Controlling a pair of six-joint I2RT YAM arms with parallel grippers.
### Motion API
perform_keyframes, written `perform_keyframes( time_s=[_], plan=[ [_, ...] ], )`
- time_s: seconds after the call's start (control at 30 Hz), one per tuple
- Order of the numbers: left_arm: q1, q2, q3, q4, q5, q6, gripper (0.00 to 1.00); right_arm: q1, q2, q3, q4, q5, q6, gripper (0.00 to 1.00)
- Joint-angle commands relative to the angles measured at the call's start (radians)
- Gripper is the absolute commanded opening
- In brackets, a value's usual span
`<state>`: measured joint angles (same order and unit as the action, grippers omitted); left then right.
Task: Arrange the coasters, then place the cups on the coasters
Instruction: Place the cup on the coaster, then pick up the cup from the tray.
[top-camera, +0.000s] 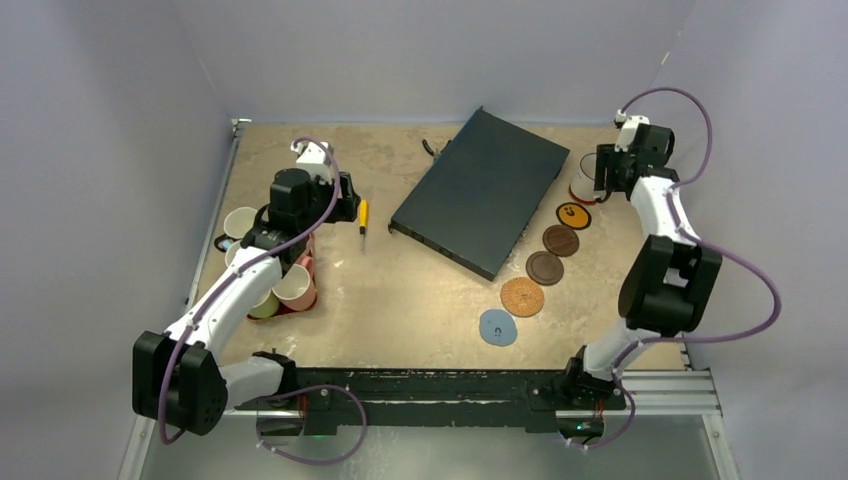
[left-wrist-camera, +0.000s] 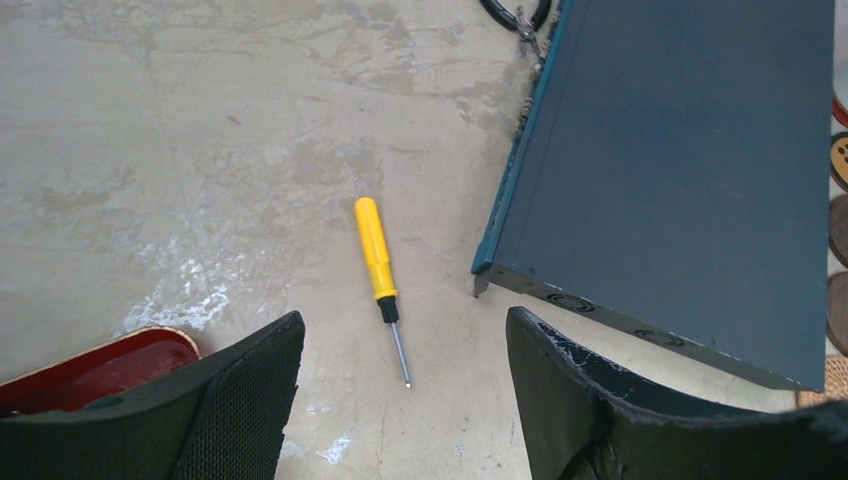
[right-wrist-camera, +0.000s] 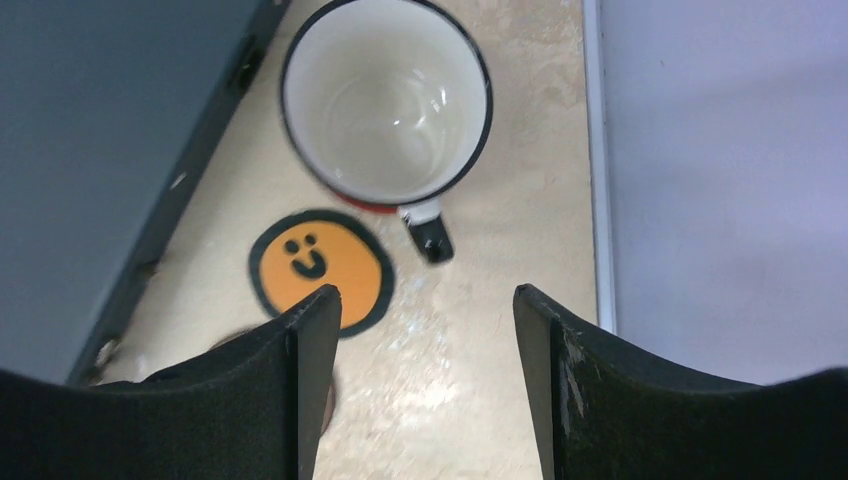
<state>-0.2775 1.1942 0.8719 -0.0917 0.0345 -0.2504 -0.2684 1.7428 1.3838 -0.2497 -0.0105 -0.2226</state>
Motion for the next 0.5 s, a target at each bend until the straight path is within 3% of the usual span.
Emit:
perform_keyframes(
  time_s=[0.0,0.27,0.47],
  plan=[
    [-0.005,-0.038,-0.004,0.018,-0.093,-0.012,0.7,0.014,-0.162,-0.128,0.001,-0.07,0.105,0.67],
    [0.002,-0.019,0.003,-0.052,-0.253,-0.041,0.7,0.014,-0.466,-0.301,0.067,-0.209,0.146,0.69],
    [0.069,-0.037,-0.012,-0.165,-0.386,-0.132,0.7,0.014,-0.597,-0.365,0.122,-0.25,0.207,0.7]
  ],
)
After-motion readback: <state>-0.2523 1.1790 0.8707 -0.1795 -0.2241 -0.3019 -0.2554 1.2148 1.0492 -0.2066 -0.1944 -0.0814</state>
